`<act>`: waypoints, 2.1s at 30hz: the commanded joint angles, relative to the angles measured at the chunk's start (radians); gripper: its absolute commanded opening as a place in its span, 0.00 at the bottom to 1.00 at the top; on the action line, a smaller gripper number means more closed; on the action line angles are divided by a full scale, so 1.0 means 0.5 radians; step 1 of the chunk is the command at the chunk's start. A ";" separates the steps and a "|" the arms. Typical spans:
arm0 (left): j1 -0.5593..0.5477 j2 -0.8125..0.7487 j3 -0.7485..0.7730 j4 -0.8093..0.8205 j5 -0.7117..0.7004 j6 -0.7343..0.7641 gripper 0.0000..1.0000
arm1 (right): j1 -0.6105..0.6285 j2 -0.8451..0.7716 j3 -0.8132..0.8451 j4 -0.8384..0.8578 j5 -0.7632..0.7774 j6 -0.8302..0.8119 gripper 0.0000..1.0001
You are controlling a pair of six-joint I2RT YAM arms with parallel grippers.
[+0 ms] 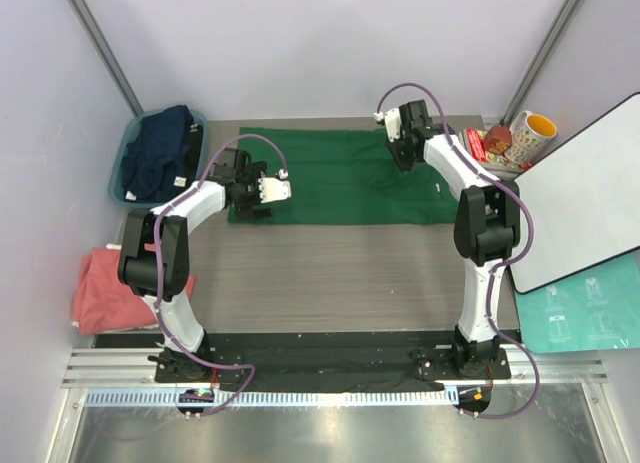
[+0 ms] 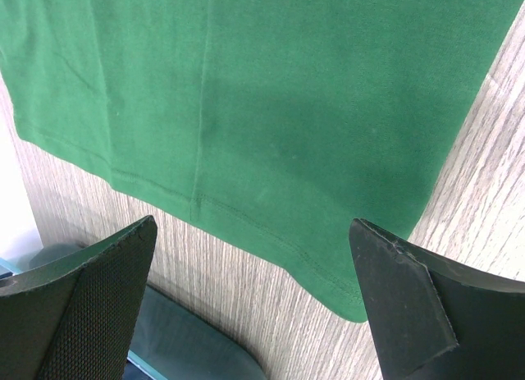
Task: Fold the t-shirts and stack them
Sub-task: Fold the flattened tshirt in 1/3 of the way
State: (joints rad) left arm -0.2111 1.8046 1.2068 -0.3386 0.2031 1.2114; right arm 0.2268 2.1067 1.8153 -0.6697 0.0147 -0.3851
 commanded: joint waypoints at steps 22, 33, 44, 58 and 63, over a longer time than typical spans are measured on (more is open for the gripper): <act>-0.016 -0.017 0.065 0.067 0.057 -0.017 1.00 | 0.145 0.195 0.367 0.045 -0.085 -0.018 0.45; -0.019 -0.047 0.013 0.091 0.023 -0.021 1.00 | 0.166 0.545 0.717 0.085 0.007 -0.089 0.43; -0.016 -0.026 0.025 0.097 0.039 -0.039 1.00 | 0.163 0.591 0.698 0.088 0.023 -0.153 0.38; -0.019 0.002 0.065 0.094 0.057 -0.045 1.00 | 0.163 0.717 0.827 0.094 -0.002 -0.202 0.52; -0.023 0.005 0.074 0.094 0.051 -0.045 1.00 | 0.163 0.717 0.809 0.075 -0.002 -0.215 0.45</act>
State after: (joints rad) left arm -0.2169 1.8046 1.2076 -0.3252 0.2035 1.2053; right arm 0.3092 2.4729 2.1841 -0.6441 0.0193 -0.4767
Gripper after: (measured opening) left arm 0.996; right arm 0.490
